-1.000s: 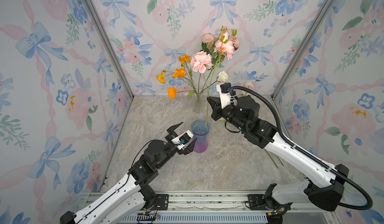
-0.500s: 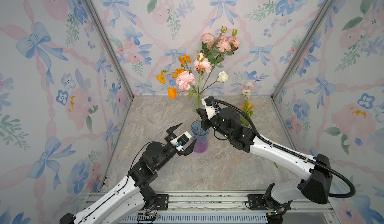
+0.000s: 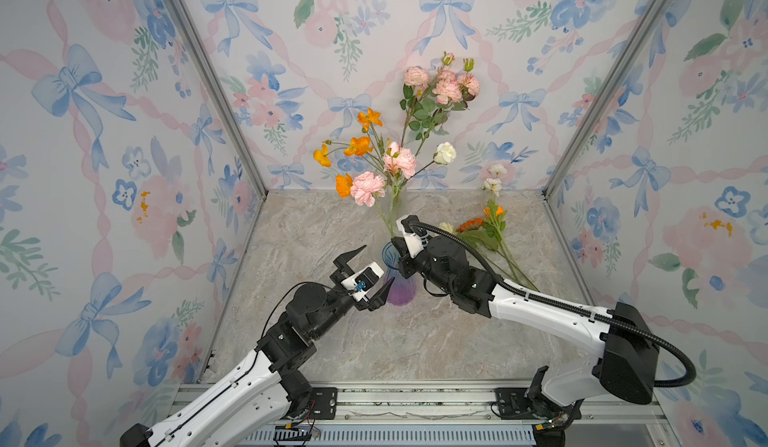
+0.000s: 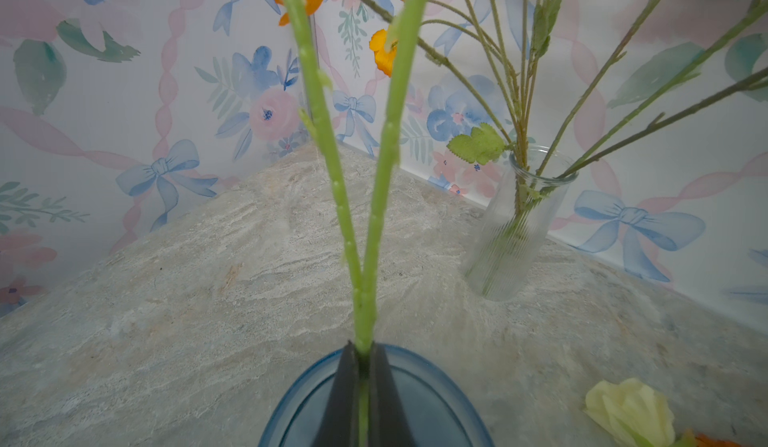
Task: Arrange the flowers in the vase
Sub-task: 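Carry the pink carnations over the blue-purple vase and lower stems in with right gripper, then open right gripper to release the carnations and draw back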
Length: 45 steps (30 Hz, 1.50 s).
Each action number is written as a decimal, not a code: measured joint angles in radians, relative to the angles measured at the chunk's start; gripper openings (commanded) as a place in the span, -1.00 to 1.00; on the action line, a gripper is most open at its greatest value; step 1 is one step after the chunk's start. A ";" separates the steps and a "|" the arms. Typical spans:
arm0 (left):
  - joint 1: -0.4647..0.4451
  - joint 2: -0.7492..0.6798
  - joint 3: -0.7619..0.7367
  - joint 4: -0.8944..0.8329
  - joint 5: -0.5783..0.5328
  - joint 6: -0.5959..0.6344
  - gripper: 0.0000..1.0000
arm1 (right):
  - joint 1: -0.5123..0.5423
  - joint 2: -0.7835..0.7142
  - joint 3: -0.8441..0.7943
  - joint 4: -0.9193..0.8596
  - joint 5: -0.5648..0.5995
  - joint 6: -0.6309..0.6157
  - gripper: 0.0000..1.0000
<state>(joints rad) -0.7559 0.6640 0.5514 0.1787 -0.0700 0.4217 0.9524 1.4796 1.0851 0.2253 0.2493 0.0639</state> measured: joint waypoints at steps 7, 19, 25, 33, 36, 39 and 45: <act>0.000 0.001 0.000 0.000 0.003 0.000 0.96 | 0.010 0.000 -0.030 0.006 0.025 0.018 -1.00; 0.000 0.014 0.000 0.000 0.011 0.000 0.96 | 0.031 0.000 -0.061 0.008 0.063 0.026 -0.96; 0.000 0.014 0.000 0.000 0.011 0.000 0.96 | 0.032 0.000 -0.061 0.007 0.074 0.026 -0.88; 0.000 0.014 0.000 0.000 0.011 0.000 0.96 | 0.033 -0.010 -0.071 0.002 0.080 0.032 -0.67; 0.000 0.014 0.000 0.000 0.014 0.000 0.96 | 0.034 -0.017 -0.073 -0.002 0.081 0.033 -0.65; 0.000 0.014 0.000 0.000 0.015 0.000 0.96 | 0.035 -0.025 -0.073 -0.006 0.082 0.032 -0.58; 0.000 0.014 0.000 0.000 0.019 0.000 0.96 | 0.043 -0.060 -0.074 -0.043 0.100 0.032 -0.27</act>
<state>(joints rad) -0.7559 0.6781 0.5514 0.1783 -0.0513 0.4213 0.9955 1.4193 1.0111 0.1825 0.3492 0.0959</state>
